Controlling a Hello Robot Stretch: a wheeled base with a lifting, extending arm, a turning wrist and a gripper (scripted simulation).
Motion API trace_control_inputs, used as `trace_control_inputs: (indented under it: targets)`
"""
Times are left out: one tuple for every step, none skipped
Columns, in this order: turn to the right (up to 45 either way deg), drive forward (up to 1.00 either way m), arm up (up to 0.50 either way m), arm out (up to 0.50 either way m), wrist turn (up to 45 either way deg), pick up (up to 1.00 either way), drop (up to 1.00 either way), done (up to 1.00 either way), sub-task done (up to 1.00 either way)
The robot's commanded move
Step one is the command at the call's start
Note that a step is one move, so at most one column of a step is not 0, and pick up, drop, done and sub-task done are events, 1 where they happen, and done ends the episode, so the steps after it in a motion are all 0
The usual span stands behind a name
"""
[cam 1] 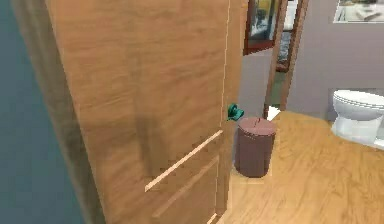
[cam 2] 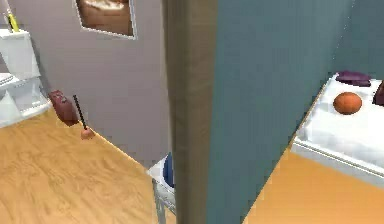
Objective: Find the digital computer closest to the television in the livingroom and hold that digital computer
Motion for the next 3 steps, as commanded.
trace_control_inputs:
  targets:
    - [36.0,0.00,0.00,0.00,0.0,0.00,0.00,0.00,0.00]
    - [0.0,1.00,0.00,0.00,0.0,0.00,0.00,0.00,0.00]
    - [0.0,1.00,0.00,0.00,0.0,0.00,0.00,0.00,0.00]
